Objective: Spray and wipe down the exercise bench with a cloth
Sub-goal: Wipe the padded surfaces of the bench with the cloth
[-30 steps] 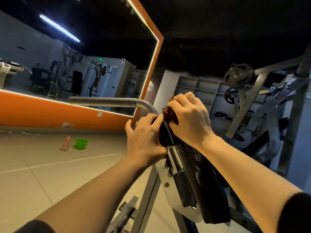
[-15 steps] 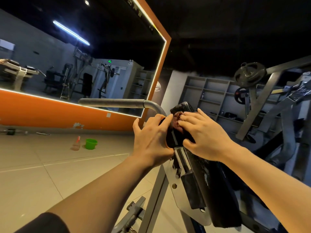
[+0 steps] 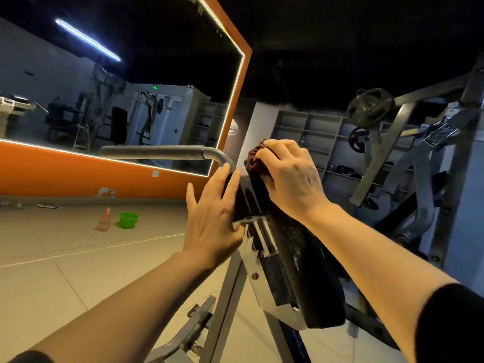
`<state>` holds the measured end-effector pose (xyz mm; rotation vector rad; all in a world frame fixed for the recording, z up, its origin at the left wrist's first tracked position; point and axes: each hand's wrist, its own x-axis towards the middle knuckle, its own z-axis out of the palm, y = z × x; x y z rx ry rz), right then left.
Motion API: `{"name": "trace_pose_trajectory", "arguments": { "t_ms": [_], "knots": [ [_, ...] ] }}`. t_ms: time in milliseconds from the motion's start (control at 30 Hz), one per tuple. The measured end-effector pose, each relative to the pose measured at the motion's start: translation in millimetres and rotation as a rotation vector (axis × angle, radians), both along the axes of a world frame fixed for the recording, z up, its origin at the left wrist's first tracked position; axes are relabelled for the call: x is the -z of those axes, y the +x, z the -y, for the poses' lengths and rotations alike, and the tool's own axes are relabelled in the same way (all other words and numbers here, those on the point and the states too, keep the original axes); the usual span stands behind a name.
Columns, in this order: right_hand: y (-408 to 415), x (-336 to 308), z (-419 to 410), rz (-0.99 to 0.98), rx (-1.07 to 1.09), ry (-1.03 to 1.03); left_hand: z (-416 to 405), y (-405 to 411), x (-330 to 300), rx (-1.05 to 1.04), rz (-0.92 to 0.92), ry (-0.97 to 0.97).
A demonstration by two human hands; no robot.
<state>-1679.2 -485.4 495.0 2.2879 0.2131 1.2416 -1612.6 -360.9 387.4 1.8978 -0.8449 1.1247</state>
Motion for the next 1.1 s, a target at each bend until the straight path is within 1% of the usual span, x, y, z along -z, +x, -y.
{"name": "trace_pose_trajectory", "arguments": {
  "t_ms": [67, 167, 300, 367, 433, 500, 533, 633, 667, 733, 800, 833, 867, 900, 933, 1033, 1067, 1100],
  "knots": [
    [6.8, -3.9, 5.4, -0.163, 0.095, -0.027, 4.2, -7.9, 12.7, -0.062, 0.074, -0.028],
    [-17.2, 9.7, 21.3, -0.27, 0.066, -0.026, 13.5, -20.0, 33.5, -0.071, 0.146, -0.094],
    [-82.3, 70.4, 45.2, -0.389, 0.048, -0.098, 28.6, -37.1, 61.2, 0.074, 0.081, -0.132],
    [-111.5, 102.0, 61.2, -0.434, 0.045, -0.166, 31.3, -43.4, 67.0, 0.099, 0.051, -0.121],
    [-127.2, 116.6, 70.8, -0.457, 0.042, -0.262, 29.6, -43.6, 65.3, 0.097, 0.034, -0.104],
    [-122.5, 110.6, 67.5, -0.413, 0.052, -0.374, 25.8, -41.1, 62.0, 0.062, 0.018, -0.065],
    [-112.8, 101.6, 60.7, -0.353, 0.056, -0.383, 24.9, -40.2, 60.8, 0.037, 0.012, -0.036],
    [-77.0, 75.0, 42.9, -0.147, 0.095, -0.22, 24.1, -43.3, 60.4, 0.002, -0.019, 0.053],
    [-72.8, 74.0, 42.1, -0.124, 0.088, -0.185, 23.2, -43.7, 61.1, -0.004, -0.03, 0.078],
    [-81.6, 88.7, 50.8, -0.213, 0.059, -0.224, 19.7, -41.2, 62.3, -0.023, -0.022, 0.124],
    [-103.3, 108.3, 59.5, -0.379, 0.023, -0.348, 15.5, -36.7, 62.8, -0.043, 0.011, 0.142],
    [-110.1, 110.4, 62.5, -0.439, 0.012, -0.393, 14.0, -35.3, 62.5, -0.051, 0.032, 0.143],
    [-109.1, 105.5, 63.8, -0.46, 0.006, -0.418, 13.1, -34.7, 62.0, -0.059, 0.051, 0.144],
    [-101.4, 94.8, 60.2, -0.444, 0.008, -0.412, 13.0, -34.5, 60.8, -0.067, 0.065, 0.144],
    [-89.3, 82.0, 56.0, -0.384, 0.022, -0.379, 13.0, -34.9, 59.4, -0.068, 0.073, 0.144],
    [-61.9, 47.8, 42.8, -0.123, 0.065, -0.213, 11.3, -33.6, 52.0, -0.061, 0.071, 0.122],
    [-60.7, 47.5, 43.5, -0.111, 0.066, -0.207, 9.1, -31.2, 47.1, -0.058, 0.063, 0.108],
    [-63.8, 52.5, 46.7, -0.156, 0.052, -0.264, 6.0, -27.8, 41.0, -0.052, 0.054, 0.09]
  ]
}}
